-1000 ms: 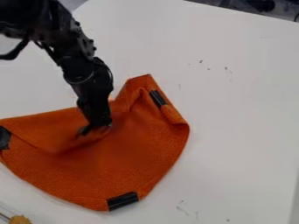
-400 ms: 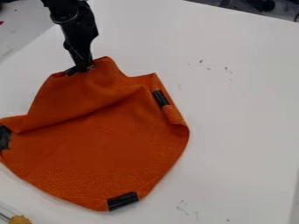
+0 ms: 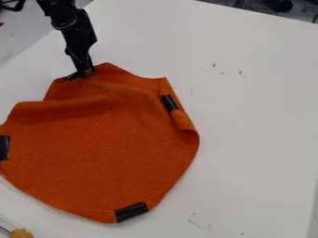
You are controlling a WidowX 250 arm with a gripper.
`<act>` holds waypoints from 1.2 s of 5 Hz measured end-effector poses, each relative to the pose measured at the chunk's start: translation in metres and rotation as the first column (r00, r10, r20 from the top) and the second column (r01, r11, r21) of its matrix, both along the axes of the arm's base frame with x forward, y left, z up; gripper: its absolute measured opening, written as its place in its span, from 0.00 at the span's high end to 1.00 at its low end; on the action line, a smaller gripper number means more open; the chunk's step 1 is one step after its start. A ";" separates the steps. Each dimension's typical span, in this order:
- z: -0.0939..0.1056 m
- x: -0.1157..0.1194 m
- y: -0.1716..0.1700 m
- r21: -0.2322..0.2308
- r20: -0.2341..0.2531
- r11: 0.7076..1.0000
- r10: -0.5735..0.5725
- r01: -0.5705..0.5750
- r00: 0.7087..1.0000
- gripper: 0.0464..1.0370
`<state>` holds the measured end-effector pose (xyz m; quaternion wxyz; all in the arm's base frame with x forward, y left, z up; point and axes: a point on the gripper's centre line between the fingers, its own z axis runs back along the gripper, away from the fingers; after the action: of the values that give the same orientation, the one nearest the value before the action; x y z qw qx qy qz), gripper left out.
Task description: Unfold the cloth from bottom right to top left
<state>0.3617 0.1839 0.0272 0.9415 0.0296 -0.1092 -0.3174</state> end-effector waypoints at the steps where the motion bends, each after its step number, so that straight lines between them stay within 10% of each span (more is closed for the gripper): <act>1: -0.011 0.016 0.001 0.006 -0.045 0.998 -0.057 0.057 0.997 0.98; 3: -0.001 0.041 0.000 0.029 -0.014 0.994 -0.102 0.103 0.995 0.79; 6: 0.003 0.047 -0.005 0.014 0.006 0.998 -0.068 0.068 0.998 0.03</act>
<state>0.4089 0.1785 0.0303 0.9296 0.0332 -0.1112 -0.3499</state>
